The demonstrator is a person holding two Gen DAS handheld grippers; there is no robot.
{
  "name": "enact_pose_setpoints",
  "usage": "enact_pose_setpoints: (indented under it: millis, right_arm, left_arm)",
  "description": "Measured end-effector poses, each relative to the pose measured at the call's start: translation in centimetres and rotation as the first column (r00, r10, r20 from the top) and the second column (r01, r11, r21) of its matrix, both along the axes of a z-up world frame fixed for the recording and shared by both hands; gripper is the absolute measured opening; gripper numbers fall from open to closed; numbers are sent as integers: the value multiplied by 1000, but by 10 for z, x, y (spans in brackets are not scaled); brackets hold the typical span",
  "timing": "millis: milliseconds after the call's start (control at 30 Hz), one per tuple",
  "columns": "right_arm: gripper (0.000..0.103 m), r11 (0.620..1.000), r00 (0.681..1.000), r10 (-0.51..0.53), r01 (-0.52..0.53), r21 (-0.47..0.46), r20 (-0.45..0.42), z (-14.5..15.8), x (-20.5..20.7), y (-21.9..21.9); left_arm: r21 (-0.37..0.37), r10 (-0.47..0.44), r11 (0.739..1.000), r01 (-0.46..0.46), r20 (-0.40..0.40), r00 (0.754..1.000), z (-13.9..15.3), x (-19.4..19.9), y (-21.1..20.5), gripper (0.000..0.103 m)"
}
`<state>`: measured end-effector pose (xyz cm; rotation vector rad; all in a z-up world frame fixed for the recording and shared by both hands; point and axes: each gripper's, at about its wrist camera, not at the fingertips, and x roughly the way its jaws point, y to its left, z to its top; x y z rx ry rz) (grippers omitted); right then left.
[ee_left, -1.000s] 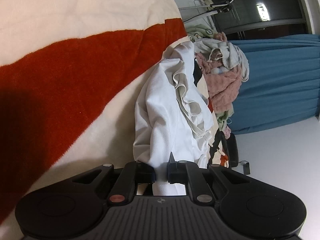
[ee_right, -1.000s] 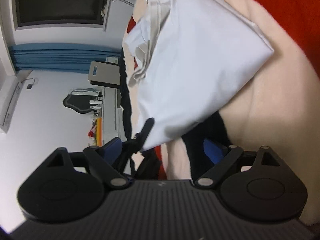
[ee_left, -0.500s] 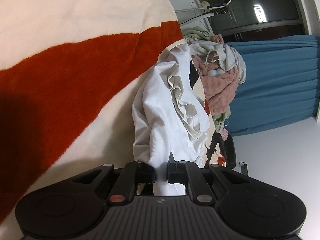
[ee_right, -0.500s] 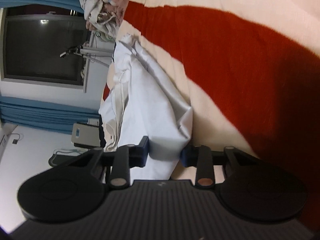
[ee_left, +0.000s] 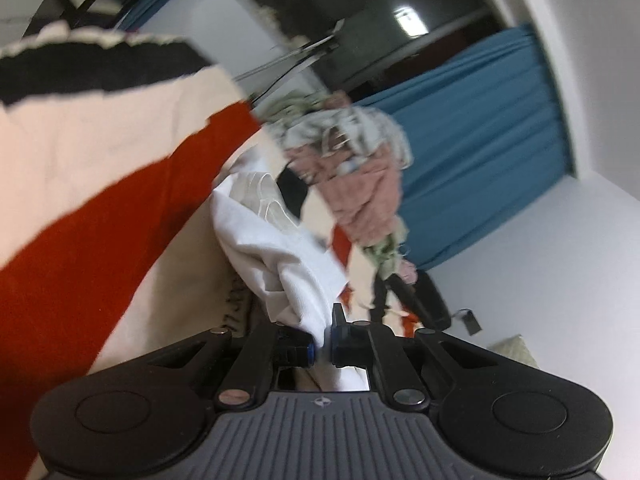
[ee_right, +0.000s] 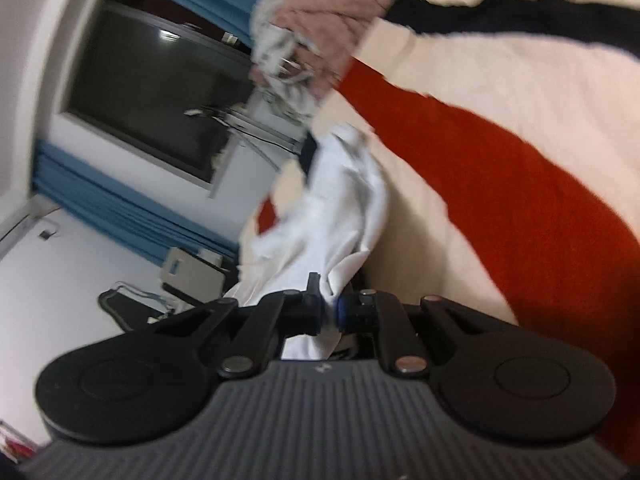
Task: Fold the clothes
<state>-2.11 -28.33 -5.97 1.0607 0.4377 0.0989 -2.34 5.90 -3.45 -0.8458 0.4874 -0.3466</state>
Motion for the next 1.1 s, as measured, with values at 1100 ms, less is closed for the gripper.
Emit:
enact_pose_setpoints:
  millis: [1100]
  right_arm:
    - [10,992,995,4,-17,-129,-104,11,141,-19]
  left_arm:
    - [85,69,995,-51,-223,972,-1,169,-19,7]
